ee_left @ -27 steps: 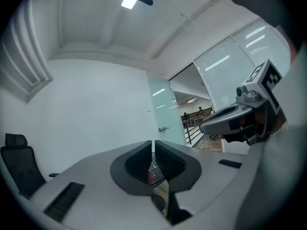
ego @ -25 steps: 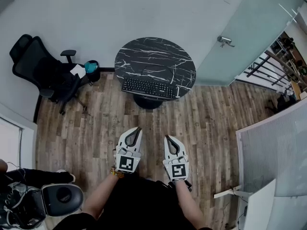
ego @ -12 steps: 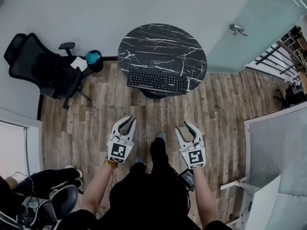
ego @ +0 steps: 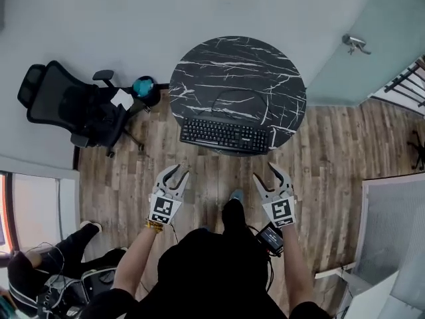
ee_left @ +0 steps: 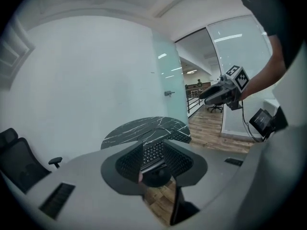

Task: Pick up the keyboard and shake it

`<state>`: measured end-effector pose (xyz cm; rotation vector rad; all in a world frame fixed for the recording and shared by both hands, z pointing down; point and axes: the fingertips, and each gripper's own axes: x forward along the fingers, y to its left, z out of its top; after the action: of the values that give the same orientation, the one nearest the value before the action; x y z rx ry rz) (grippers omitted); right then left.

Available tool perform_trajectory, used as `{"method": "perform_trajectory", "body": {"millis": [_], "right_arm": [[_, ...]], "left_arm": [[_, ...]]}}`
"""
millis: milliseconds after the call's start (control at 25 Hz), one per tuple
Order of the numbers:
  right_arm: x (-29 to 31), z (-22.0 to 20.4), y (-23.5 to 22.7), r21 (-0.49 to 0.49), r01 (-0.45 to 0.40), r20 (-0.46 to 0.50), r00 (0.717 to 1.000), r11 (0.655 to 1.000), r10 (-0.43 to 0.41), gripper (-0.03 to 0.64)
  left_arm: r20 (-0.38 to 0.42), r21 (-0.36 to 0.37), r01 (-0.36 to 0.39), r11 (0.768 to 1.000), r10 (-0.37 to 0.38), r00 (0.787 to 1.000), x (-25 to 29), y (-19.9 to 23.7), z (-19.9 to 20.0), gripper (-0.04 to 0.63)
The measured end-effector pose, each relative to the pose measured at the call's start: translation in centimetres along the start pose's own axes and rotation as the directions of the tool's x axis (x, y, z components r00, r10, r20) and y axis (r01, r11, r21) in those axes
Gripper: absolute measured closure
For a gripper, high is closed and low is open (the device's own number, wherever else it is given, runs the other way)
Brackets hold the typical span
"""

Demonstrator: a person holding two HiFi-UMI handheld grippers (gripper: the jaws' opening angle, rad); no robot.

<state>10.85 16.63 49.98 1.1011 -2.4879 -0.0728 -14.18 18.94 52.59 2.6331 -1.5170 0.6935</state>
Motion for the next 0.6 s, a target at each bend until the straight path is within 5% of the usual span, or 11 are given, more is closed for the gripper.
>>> {"method": "perform_trajectory", "body": {"millis": [240, 600], "right_arm": [[4.9, -4.4, -5.0, -0.038, -0.102, -0.087, 0.991, 0.994, 0.098, 0.387], [10.5, -11.5, -9.2, 0.136, -0.131, -0.274, 0.948, 0.982, 0.164, 0.370]], "left_arm": [[-0.173, -0.132, -0.105, 0.986, 0.081, 0.982, 6.0, 3.1, -3.3, 0.416], [-0.335, -0.373, -0.049, 0.926, -0.085, 0.939, 12.7, 6.6, -10.0, 0.358]]}}
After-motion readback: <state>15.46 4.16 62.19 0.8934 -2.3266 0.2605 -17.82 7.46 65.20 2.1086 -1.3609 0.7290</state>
